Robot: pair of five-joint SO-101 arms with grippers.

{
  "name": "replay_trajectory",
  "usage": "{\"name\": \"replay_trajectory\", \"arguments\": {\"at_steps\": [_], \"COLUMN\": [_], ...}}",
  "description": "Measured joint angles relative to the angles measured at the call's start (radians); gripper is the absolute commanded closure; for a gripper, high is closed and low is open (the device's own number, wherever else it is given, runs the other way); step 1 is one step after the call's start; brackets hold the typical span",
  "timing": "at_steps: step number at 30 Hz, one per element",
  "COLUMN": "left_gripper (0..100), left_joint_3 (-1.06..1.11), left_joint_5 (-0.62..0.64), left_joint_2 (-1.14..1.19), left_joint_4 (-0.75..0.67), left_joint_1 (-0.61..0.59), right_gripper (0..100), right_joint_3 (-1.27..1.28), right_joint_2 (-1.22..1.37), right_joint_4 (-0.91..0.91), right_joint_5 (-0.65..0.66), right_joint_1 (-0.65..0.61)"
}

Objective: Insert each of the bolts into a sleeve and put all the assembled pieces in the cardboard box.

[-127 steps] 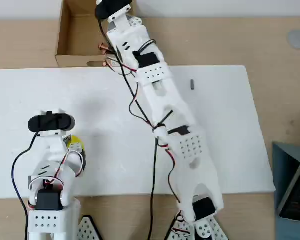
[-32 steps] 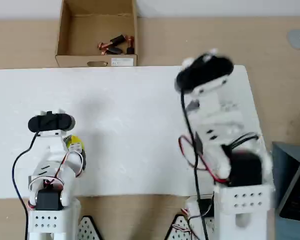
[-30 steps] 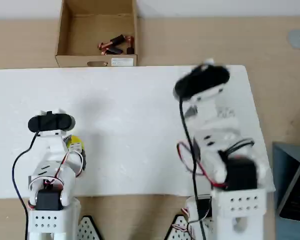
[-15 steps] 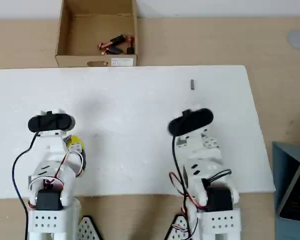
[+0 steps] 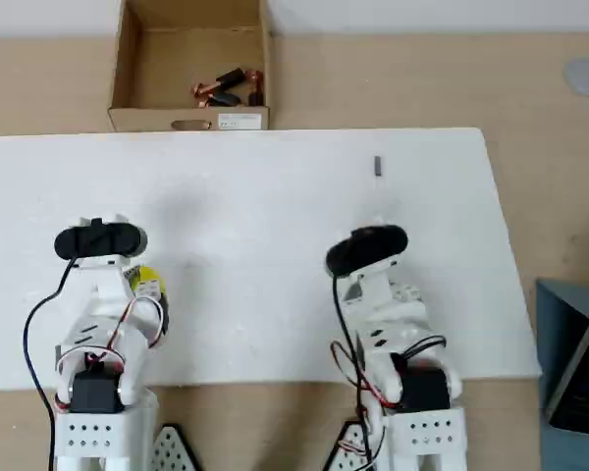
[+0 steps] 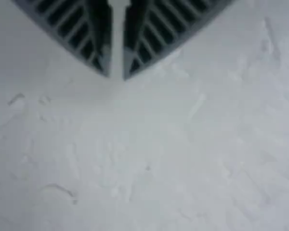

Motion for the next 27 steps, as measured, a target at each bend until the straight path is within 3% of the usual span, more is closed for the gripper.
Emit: {"name": "replay_trajectory", "arguments": {"at_steps": [27], "left_gripper": [100], "left_joint_3": [0.000], "left_joint_5": [0.000], "left_joint_2": [0.000], "left_joint_4": [0.000], "left_joint_1": [0.000], "right_gripper": [98.8], "right_joint_3": [0.000], "right_joint_2": [0.000], "right_joint_4": [0.005], "right_joint_5": [-0.015], "right_joint_1": [0.000]}}
